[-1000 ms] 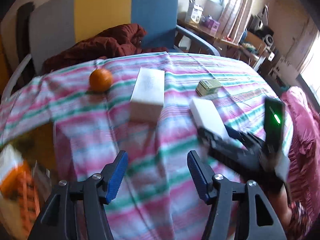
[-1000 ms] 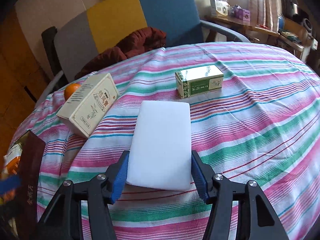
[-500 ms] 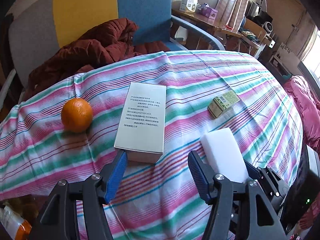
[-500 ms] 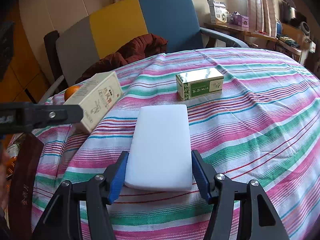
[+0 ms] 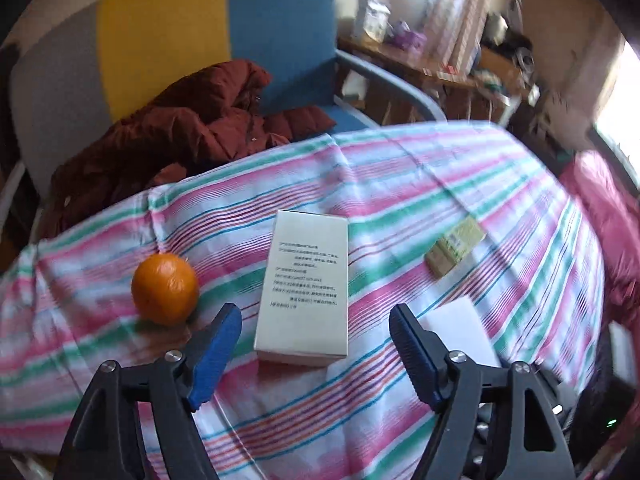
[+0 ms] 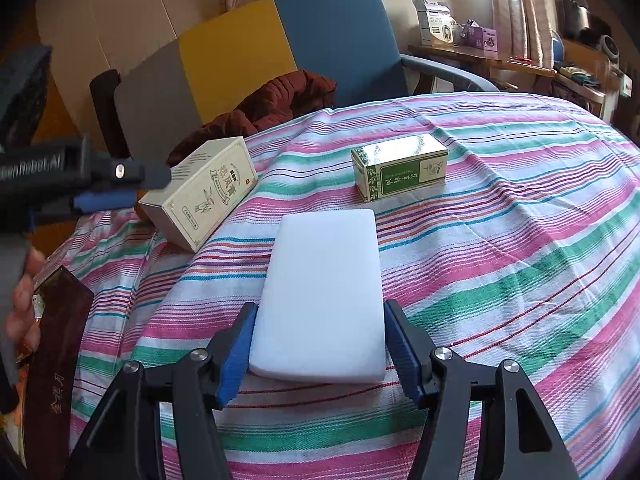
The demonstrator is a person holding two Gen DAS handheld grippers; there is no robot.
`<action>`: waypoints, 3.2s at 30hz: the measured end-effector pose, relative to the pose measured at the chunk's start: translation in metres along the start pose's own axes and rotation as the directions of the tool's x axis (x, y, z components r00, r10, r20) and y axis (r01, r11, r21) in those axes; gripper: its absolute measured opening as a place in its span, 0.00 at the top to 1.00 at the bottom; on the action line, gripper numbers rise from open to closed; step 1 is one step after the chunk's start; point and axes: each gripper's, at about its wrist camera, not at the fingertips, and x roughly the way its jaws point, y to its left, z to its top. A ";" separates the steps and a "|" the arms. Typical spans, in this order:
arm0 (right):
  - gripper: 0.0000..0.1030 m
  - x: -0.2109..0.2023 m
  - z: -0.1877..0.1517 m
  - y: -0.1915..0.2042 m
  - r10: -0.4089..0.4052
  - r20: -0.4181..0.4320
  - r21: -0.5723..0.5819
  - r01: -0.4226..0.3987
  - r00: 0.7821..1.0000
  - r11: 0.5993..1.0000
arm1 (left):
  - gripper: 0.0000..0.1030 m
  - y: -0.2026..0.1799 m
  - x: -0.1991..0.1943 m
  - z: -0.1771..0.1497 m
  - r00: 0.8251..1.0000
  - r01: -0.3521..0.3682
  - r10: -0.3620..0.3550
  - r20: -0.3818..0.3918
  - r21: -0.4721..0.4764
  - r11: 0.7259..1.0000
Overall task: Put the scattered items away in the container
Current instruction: 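Grasp the white printed box with the left tool while the right tool grasps the white sponge block, then carry the white box and sponge block into the gold tin and open both tools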
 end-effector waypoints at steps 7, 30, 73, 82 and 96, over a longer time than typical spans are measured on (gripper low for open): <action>0.38 0.000 0.000 -0.001 0.008 0.002 0.005 -0.008 1.000 1.000 | 0.49 -0.012 0.027 0.010 0.994 -0.081 0.086 -0.060 0.087 0.993; 0.39 0.003 0.000 0.007 -0.050 -0.004 -0.042 0.050 0.999 0.998 | 0.51 -0.019 -0.011 -0.102 0.994 -0.081 0.076 -0.074 -0.068 0.994; 0.43 -0.131 -0.066 0.165 0.375 -0.168 -0.137 -0.399 0.911 0.907 | 0.51 0.051 -0.230 -0.276 0.971 -0.066 0.146 0.187 -0.380 0.923; 0.39 -0.126 -0.080 0.221 0.411 -0.258 -0.220 -0.468 0.874 0.856 | 0.51 0.086 -0.228 -0.320 0.973 -0.127 0.202 0.111 -0.473 0.872; 0.75 -0.123 -0.100 0.234 0.370 -0.329 -0.342 -0.475 0.869 0.811 | 0.51 0.107 -0.232 -0.349 0.972 -0.147 0.219 0.079 -0.521 0.841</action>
